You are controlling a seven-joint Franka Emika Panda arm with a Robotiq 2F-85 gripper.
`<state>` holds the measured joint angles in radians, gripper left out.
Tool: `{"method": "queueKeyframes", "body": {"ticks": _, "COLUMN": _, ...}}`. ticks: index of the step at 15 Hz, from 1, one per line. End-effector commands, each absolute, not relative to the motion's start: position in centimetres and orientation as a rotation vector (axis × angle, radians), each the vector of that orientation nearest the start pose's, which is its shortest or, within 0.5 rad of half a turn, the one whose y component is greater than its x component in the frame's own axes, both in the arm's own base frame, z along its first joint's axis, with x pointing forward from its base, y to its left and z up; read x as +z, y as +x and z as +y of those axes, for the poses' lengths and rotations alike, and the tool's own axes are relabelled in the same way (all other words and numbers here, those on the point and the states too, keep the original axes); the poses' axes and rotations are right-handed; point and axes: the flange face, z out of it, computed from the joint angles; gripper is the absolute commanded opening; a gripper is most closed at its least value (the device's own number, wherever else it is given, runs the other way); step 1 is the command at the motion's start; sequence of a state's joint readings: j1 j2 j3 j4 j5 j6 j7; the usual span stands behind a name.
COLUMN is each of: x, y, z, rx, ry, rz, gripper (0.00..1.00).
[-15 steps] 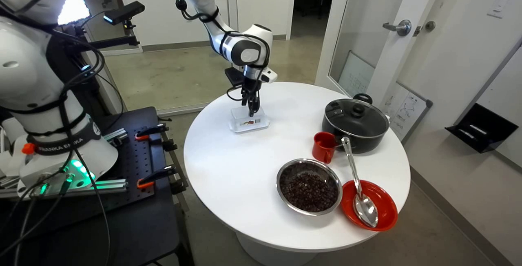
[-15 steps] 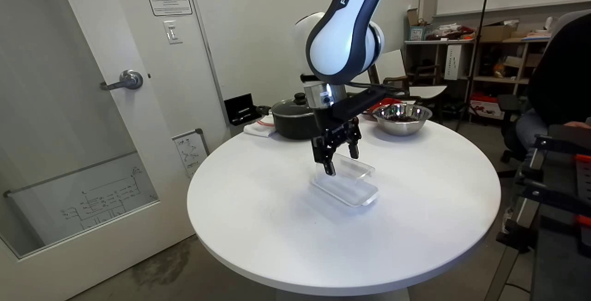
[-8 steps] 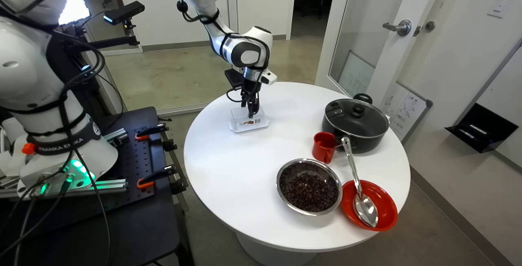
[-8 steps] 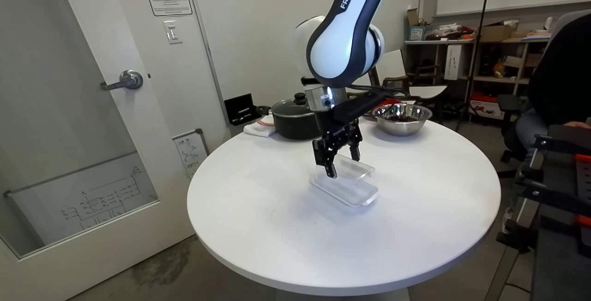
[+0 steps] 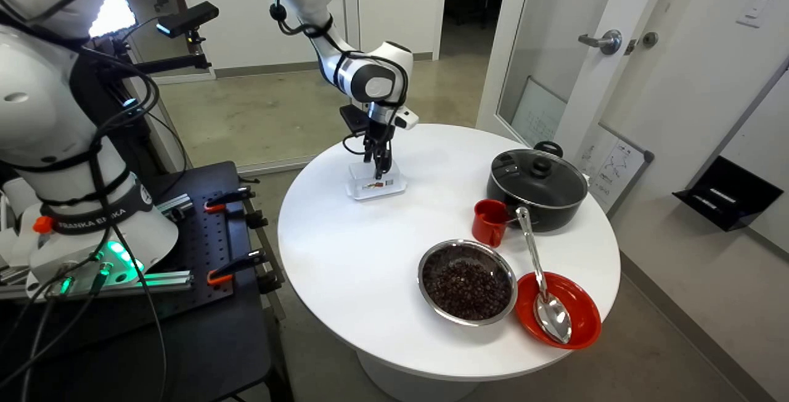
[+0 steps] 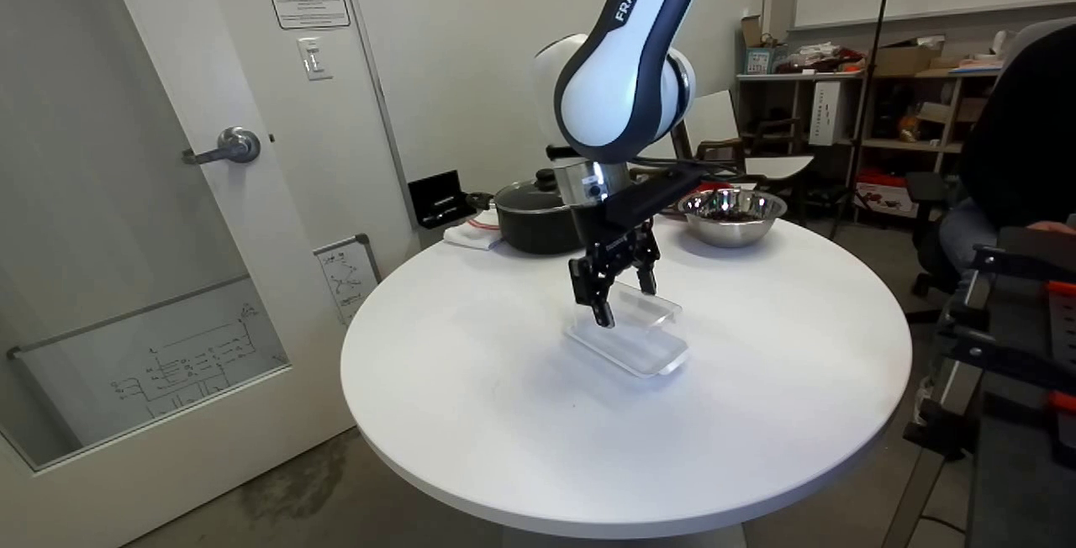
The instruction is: Remove the upside down clear bowl from the white lid
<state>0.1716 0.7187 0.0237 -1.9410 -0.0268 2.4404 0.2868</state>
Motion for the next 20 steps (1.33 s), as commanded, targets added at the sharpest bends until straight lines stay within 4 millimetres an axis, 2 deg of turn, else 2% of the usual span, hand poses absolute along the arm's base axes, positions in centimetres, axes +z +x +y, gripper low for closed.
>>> {"method": "queueKeyframes", "body": {"ticks": 1, "x": 8.5, "y": 58.2, "z": 11.7, "rx": 0.371, "ry": -3.155, "rz": 0.092, "gripper": 1.00}}
{"method": "queueKeyframes", "body": {"ticks": 11, "x": 6.8, "y": 59.1, "z": 11.6, "rx": 0.427, "ry": -3.165, "rz": 0.064, "gripper": 1.00}}
{"method": "queueKeyframes", "body": {"ticks": 13, "x": 6.7, "y": 59.2, "z": 11.6, "rx": 0.454, "ry": -3.165, "rz": 0.059, "gripper": 0.74}}
{"method": "queueKeyframes", "body": {"ticks": 14, "x": 6.9, "y": 59.3, "z": 11.6, "rx": 0.460, "ry": -3.170, "rz": 0.055, "gripper": 0.68}}
{"method": "queueKeyframes", "body": {"ticks": 20, "x": 7.1, "y": 59.4, "z": 11.6, "rx": 0.525, "ry": -3.173, "rz": 0.047, "gripper": 0.64}}
